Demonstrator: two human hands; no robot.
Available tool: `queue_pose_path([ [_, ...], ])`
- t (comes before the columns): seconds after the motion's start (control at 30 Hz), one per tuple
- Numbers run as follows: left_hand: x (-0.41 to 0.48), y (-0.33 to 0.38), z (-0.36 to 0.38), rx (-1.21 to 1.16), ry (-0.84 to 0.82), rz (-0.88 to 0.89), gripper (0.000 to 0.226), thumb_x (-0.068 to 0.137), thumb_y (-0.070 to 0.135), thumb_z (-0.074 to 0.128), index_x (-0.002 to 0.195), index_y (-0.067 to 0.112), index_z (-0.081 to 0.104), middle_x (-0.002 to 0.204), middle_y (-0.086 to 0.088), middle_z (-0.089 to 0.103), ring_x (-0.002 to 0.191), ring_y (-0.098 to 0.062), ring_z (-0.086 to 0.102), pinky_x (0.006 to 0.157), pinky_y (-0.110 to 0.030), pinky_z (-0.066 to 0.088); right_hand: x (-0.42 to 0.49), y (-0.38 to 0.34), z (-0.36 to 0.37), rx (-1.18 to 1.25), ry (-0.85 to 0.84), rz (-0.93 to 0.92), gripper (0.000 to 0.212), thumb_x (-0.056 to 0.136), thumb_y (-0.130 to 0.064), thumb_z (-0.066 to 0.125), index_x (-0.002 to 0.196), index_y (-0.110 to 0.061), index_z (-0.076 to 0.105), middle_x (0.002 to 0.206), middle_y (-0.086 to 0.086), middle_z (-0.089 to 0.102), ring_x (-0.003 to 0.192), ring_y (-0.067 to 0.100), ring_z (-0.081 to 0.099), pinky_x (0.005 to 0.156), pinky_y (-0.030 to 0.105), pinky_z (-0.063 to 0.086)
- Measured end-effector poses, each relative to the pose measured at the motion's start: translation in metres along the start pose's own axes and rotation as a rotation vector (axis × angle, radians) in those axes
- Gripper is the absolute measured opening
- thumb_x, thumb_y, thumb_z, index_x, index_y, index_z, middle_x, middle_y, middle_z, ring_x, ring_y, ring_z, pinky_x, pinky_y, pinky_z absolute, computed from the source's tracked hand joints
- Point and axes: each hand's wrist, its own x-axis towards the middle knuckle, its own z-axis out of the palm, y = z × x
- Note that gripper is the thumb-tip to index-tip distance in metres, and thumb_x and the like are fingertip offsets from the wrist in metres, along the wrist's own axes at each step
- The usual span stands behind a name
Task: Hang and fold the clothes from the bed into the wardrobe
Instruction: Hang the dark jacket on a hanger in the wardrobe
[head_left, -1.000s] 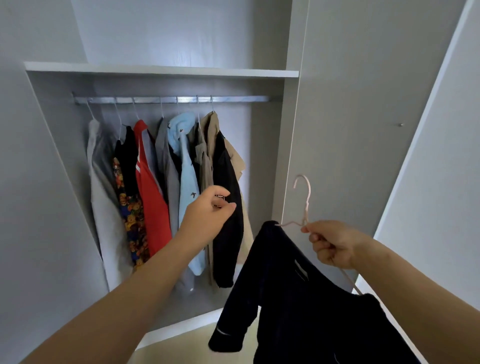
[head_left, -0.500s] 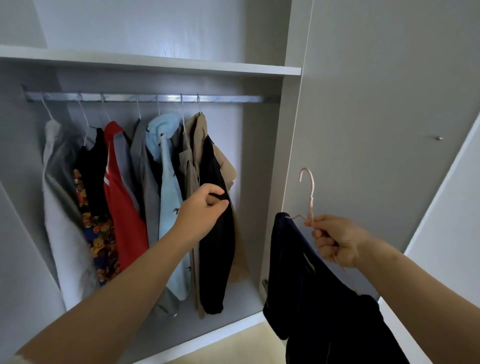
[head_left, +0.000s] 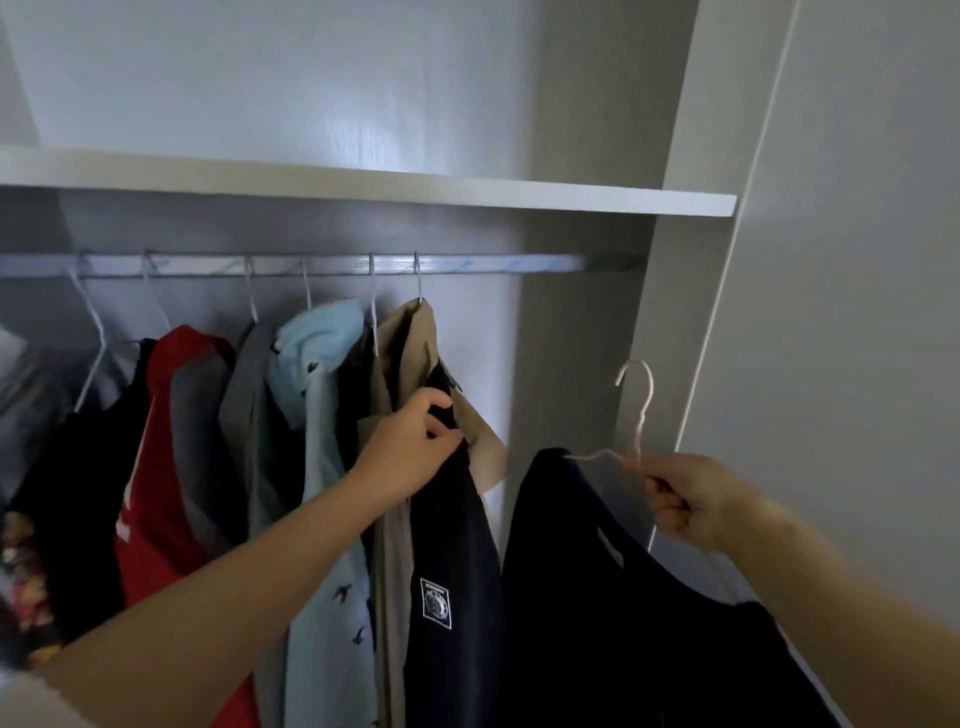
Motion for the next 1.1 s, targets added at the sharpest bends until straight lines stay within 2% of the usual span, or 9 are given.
queue_pose_path([
  [0.1,0.040,-0.006,0.007,0.046,0.010,0.038,0.025,0.088,0.024,0.059,0.111,0.029,0.049,0.100,0.010,0.054,0.087,-0.006,0.054,0.071,-0.016,0.040,0.032,-0.021,0.011,0.014,-0.049,0.005,0.024,0.094,-0.007,0.046,0.071,-0.013,0.049,0.032,-0.005,0.034,0.021,0.002,0.019,0.028,0.004,0.013],
  [0.17,0.062,-0.009,0.011,0.094,0.032,0.066,0.022,0.088,0.022,0.059,0.108,0.026,0.052,0.099,0.015,0.046,0.093,-0.007,0.048,0.079,-0.020,0.037,0.051,-0.035,0.020,0.017,-0.078,-0.007,0.024,0.094,-0.007,0.046,0.072,-0.013,0.048,0.032,-0.004,0.036,0.021,0.002,0.020,0.027,0.005,0.013],
  [0.3,0.105,-0.014,0.012,0.215,0.050,0.073,0.015,0.088,0.028,0.059,0.101,0.028,0.052,0.090,0.019,0.040,0.080,-0.001,0.044,0.075,-0.021,0.035,0.091,-0.075,0.042,0.076,-0.144,-0.025,0.025,0.095,-0.005,0.043,0.071,-0.011,0.048,0.032,-0.004,0.036,0.021,0.001,0.020,0.025,0.007,0.011],
  [0.43,0.138,-0.022,0.017,0.336,0.008,-0.014,0.030,0.089,0.030,0.058,0.117,0.022,0.051,0.124,0.001,0.041,0.112,-0.018,0.043,0.092,-0.024,0.036,0.127,-0.118,0.068,0.115,-0.274,-0.005,0.033,0.098,-0.003,0.029,0.069,-0.008,0.046,0.033,-0.002,0.037,0.020,0.002,0.021,0.024,0.009,0.012],
  [0.57,0.151,-0.034,0.030,0.353,0.054,-0.035,0.030,0.089,0.017,0.057,0.118,0.019,0.050,0.139,-0.005,0.032,0.123,-0.021,0.039,0.098,-0.018,0.028,0.159,-0.153,0.092,0.110,-0.389,-0.009,0.036,0.098,-0.004,0.023,0.068,-0.006,0.044,0.033,-0.001,0.037,0.021,0.002,0.024,0.024,0.009,0.014],
  [0.67,0.157,-0.038,0.038,0.340,0.114,-0.057,0.033,0.088,0.016,0.057,0.120,0.017,0.051,0.138,-0.006,0.030,0.122,-0.023,0.043,0.098,-0.017,0.030,0.182,-0.171,0.115,0.152,-0.471,0.018,0.037,0.098,-0.005,0.020,0.067,-0.006,0.041,0.033,-0.001,0.037,0.020,0.003,0.024,0.024,0.010,0.014],
  [0.77,0.162,-0.041,0.038,0.352,0.171,-0.085,0.038,0.088,0.020,0.059,0.125,0.015,0.051,0.128,-0.007,0.037,0.112,-0.023,0.049,0.089,-0.013,0.030,0.205,-0.176,0.140,0.146,-0.485,0.025,0.037,0.097,-0.004,0.018,0.067,-0.008,0.039,0.035,0.001,0.036,0.019,0.005,0.024,0.023,0.012,0.016],
  [0.93,0.158,-0.047,0.036,0.383,0.202,-0.106,0.041,0.087,0.023,0.058,0.128,0.019,0.050,0.121,-0.010,0.047,0.111,-0.026,0.048,0.092,-0.023,0.036,0.232,-0.143,0.157,-0.023,-0.484,0.020,0.035,0.098,-0.005,0.025,0.068,-0.011,0.041,0.042,0.000,0.038,0.021,0.004,0.026,0.027,0.009,0.017],
  [1.1,0.149,-0.053,0.045,0.339,0.230,-0.076,0.035,0.086,0.022,0.061,0.120,0.021,0.053,0.126,-0.006,0.049,0.114,-0.019,0.045,0.090,-0.016,0.032,0.238,-0.123,0.168,-0.039,-0.482,-0.029,0.032,0.100,-0.009,0.029,0.072,-0.016,0.042,0.042,-0.002,0.036,0.023,0.003,0.027,0.028,0.008,0.019],
])
